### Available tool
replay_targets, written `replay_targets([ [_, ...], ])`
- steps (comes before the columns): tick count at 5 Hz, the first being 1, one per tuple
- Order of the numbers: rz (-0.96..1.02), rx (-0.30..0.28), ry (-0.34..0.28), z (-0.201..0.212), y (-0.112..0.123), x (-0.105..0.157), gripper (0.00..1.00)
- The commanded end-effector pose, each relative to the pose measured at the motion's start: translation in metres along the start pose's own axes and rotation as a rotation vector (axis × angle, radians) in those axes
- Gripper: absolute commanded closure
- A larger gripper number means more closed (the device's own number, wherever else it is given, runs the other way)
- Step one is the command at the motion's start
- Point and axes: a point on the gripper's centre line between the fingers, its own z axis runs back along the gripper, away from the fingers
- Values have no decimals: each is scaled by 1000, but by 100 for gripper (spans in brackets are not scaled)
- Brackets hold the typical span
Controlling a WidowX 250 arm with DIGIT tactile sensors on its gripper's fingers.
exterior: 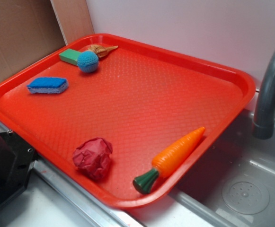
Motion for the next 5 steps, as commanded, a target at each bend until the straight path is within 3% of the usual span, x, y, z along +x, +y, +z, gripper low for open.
replay_targets([
  [1, 0, 0, 0, 0, 0, 0, 0],
  [2, 27, -11, 11, -42, -43, 25, 0],
  [3, -63, -133, -67, -89, -83, 48, 0],
  [4, -96, -153, -49, -120, -102, 51, 0],
  [5, -96, -153, -49, -120, -102, 51, 0],
])
